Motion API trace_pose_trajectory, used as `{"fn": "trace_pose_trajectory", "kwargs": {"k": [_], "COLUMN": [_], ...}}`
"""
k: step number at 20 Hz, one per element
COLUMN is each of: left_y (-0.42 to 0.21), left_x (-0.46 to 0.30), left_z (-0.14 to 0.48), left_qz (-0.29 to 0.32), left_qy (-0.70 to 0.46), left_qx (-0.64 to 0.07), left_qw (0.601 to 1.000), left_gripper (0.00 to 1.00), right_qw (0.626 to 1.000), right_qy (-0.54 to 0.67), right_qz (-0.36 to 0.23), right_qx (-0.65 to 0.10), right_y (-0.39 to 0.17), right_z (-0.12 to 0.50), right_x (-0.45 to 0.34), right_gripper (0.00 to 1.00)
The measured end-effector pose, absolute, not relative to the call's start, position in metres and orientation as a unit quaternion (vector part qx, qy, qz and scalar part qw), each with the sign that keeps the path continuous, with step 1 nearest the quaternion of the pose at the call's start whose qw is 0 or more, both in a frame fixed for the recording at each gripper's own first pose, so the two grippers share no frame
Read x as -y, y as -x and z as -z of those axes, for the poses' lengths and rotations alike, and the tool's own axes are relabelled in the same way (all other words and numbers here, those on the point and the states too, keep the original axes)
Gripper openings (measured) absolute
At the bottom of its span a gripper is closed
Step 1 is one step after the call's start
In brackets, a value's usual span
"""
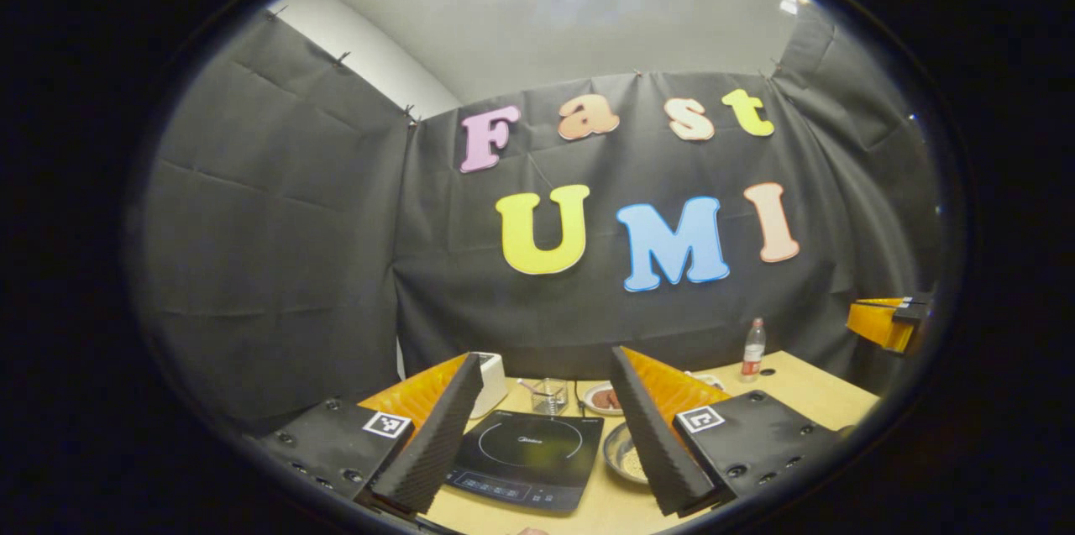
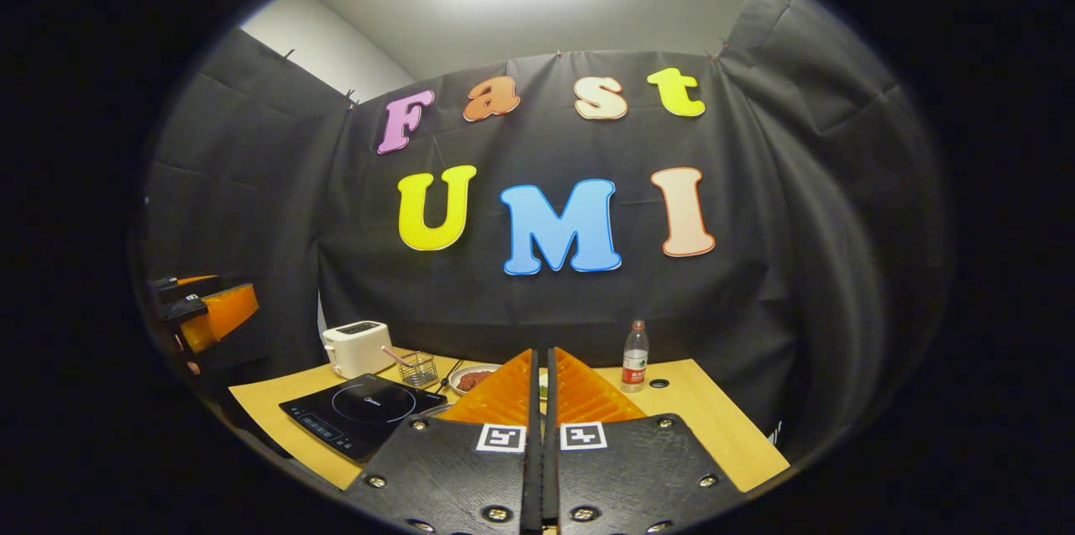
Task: First push the handle of the pot to place it horizontally, then grasp the pot with both hands and set it on the induction cooktop.
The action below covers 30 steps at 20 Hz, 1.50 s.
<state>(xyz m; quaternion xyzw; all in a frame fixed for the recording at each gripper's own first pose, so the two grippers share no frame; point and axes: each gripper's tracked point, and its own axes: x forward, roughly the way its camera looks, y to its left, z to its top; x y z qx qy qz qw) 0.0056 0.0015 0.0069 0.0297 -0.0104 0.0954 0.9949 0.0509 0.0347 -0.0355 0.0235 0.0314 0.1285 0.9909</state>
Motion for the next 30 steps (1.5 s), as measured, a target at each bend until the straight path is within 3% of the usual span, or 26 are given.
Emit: {"fn": "trace_pose_trajectory", "kwargs": {"k": [18,19,21,22,30], "left_y": [-0.054,-0.055,-0.056,-0.056,-0.060], "left_x": [-0.088,-0.093,-0.099,-0.102,-0.127], "left_z": [0.017,0.020,0.022,0.023,0.036], "left_qz": [-0.138,-0.140,-0.144,-0.146,-0.163], "left_qy": [-0.021,-0.022,-0.023,-0.023,-0.018], "left_qx": [-0.002,-0.004,-0.007,-0.008,-0.017], "left_qw": [0.990,0.990,0.989,0.989,0.986], "left_gripper": [0.99,0.94,0.94,0.99,1.00], "right_qw": [0.952,0.949,0.943,0.940,0.911], "right_qy": [0.006,0.009,0.016,0.020,0.038], "right_qz": [-0.273,-0.279,-0.291,-0.296,-0.340], "right_qx": [-0.142,-0.149,-0.163,-0.169,-0.231], "right_y": [-0.076,-0.075,-0.073,-0.073,-0.055], "right_z": [0.123,0.130,0.142,0.147,0.199], "right_x": [-0.181,-0.187,-0.197,-0.201,-0.236], "right_gripper": [0.01,0.01,0.01,0.01,0.01]}}
